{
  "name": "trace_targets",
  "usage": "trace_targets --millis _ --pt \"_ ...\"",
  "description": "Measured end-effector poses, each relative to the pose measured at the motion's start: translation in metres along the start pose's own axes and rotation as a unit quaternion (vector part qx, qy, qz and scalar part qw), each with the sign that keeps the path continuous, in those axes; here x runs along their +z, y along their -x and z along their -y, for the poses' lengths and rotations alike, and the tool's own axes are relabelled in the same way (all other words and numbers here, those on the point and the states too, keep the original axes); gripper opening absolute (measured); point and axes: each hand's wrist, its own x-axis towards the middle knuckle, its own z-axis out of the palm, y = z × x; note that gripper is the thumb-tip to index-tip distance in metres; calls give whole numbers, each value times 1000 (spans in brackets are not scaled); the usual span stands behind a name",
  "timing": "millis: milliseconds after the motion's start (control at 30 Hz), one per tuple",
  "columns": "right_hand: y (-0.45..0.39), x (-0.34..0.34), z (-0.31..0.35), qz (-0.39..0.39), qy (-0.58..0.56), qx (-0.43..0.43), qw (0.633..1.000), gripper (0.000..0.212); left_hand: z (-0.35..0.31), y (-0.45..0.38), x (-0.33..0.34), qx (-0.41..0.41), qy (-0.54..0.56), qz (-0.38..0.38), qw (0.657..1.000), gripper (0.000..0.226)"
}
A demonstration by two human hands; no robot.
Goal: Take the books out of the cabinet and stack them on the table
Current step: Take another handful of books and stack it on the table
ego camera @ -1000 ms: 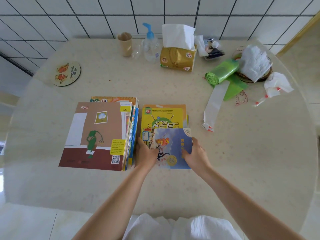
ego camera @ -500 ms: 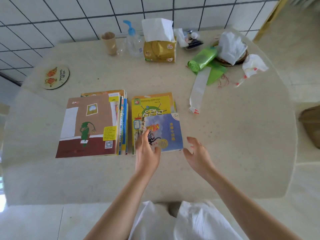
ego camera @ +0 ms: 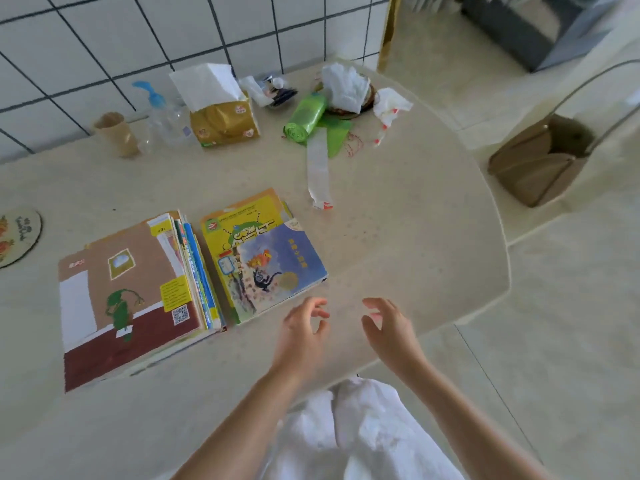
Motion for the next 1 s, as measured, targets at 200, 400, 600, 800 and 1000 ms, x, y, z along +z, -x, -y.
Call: trace_targets --millis 200,400,600,800,1000 --pt "69 32 -13 -105 -74 76 989 35 15 28 -17 65 -61 94 992 26" --pt "167 53 -33 -182 -119 158 963 34 22 78 -17 115 -126 216 961 24" --pt "262 62 -59 -298 -165 227 912 31 13 119 16 237 -189 359 883 25" --pt "377 82 -90 -411 -198 291 841 31 -12 187 77 330 -220 461 794 37" --pt "512 113 -133 -499 -225 383 744 27 -19 306 148 387 -227 556 700 45"
